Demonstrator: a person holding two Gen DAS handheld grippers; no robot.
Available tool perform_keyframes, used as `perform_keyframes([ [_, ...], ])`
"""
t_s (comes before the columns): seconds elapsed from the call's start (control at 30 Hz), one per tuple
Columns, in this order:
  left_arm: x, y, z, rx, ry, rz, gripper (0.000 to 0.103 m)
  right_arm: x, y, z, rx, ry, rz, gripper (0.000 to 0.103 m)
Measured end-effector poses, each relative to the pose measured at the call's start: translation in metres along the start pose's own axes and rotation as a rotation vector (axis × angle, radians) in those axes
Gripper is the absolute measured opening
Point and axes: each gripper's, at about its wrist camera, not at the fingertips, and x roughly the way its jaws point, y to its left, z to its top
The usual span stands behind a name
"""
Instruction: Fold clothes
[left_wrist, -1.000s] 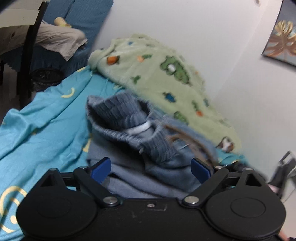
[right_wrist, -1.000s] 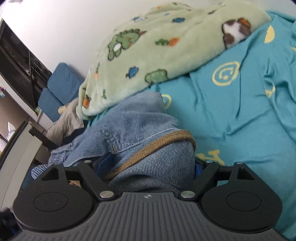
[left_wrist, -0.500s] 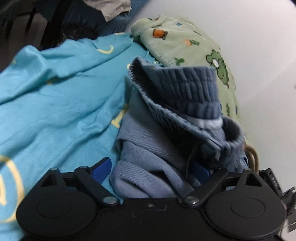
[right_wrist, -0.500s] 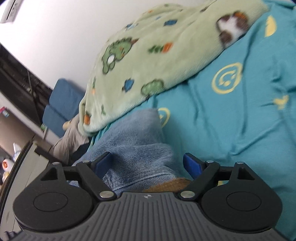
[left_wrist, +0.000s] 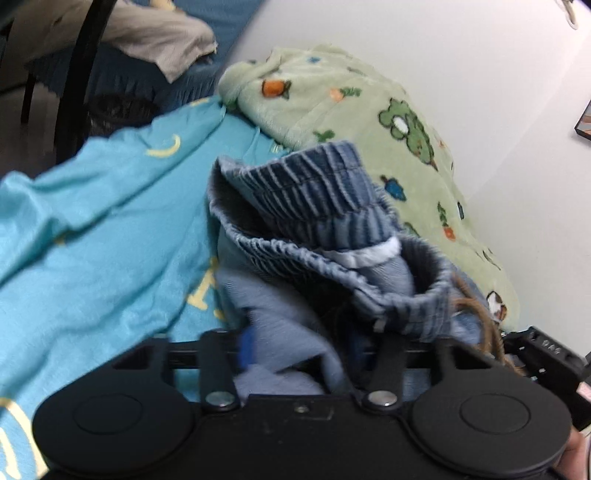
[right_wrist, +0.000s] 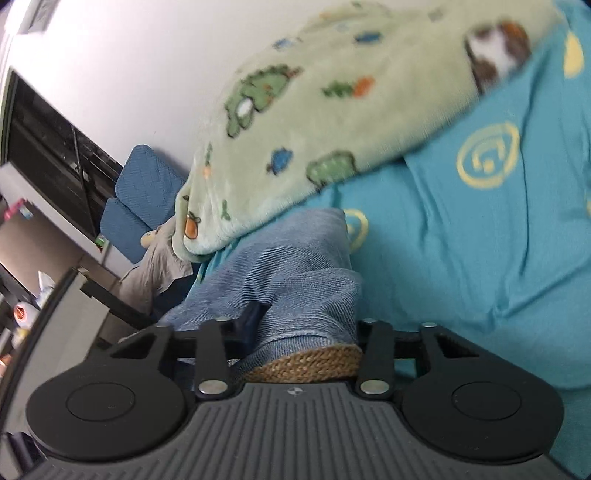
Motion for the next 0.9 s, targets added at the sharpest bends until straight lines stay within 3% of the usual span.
perform_keyframes([
  [0.13, -0.014, -0.005, 0.005, 0.002, -0.026, -0.031, 0.020, -0.021, 0.039, 0.000, -0.122, -0.066, -0.018, 0.035],
  [0.5, -0.082, -0.065, 0.009, 0.067, -0.096, -0.198, 0.018, -0.124, 0.107, 0.028, -0.211, -0.248, -0.055, 0.032],
  [0.67, -0.102, -0.107, -0.005, 0.114, -0.073, -0.262, 0.019, -0.184, 0.113, 0.033, -0.238, -0.301, -0.100, 0.032],
  [0.9, -0.110, -0.190, -0.042, 0.178, -0.028, -0.388, 0.019, -0.284, 0.088, 0.046, -0.213, -0.404, -0.183, 0.032],
])
